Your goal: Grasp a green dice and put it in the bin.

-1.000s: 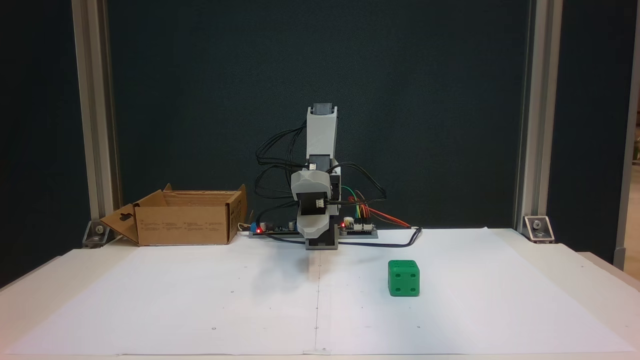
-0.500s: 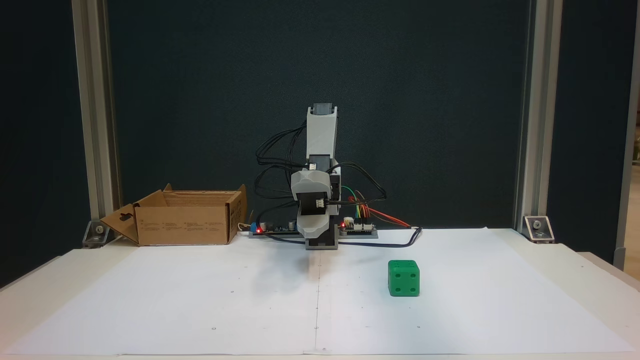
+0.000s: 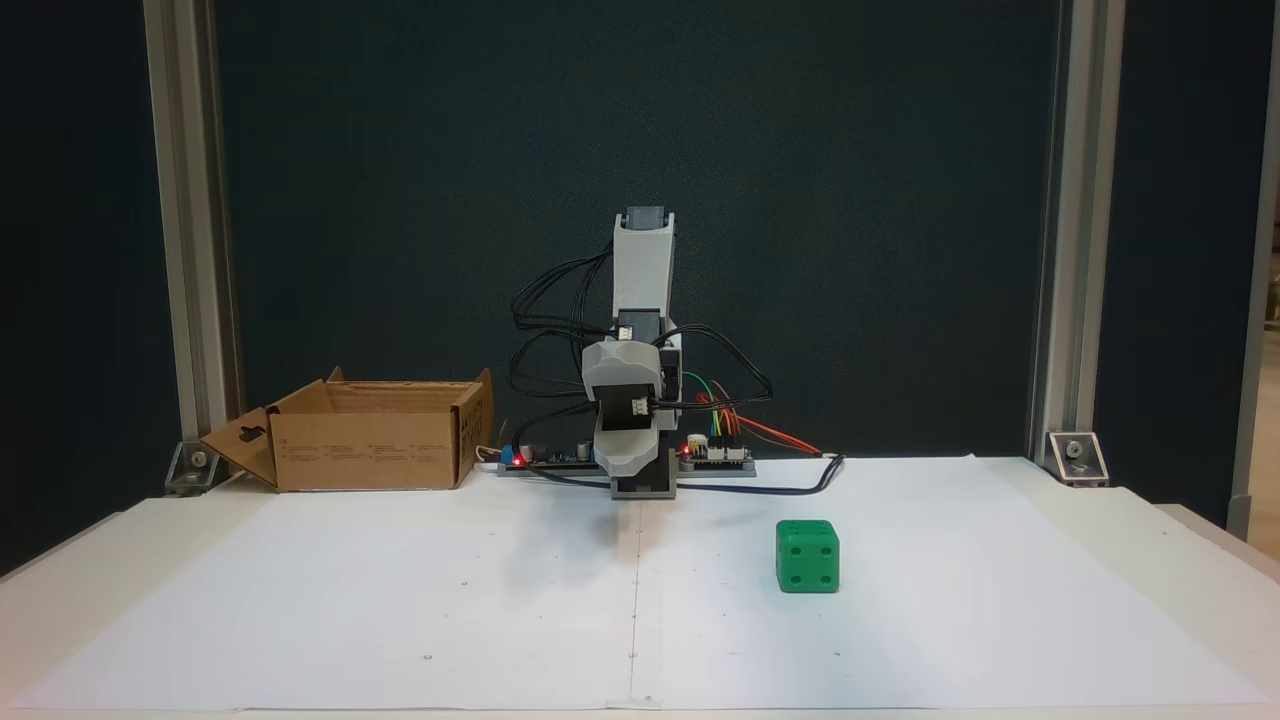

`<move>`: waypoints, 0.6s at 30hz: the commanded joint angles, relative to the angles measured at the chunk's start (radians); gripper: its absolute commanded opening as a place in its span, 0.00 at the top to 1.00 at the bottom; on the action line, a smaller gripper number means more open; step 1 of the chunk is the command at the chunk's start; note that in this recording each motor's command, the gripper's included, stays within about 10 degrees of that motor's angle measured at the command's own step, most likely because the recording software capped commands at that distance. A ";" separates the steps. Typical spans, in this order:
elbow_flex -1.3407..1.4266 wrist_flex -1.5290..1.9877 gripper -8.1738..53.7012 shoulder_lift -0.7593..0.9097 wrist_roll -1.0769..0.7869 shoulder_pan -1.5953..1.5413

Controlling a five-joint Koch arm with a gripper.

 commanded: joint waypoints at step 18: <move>-0.324 0.599 0.17 0.110 -0.028 -0.011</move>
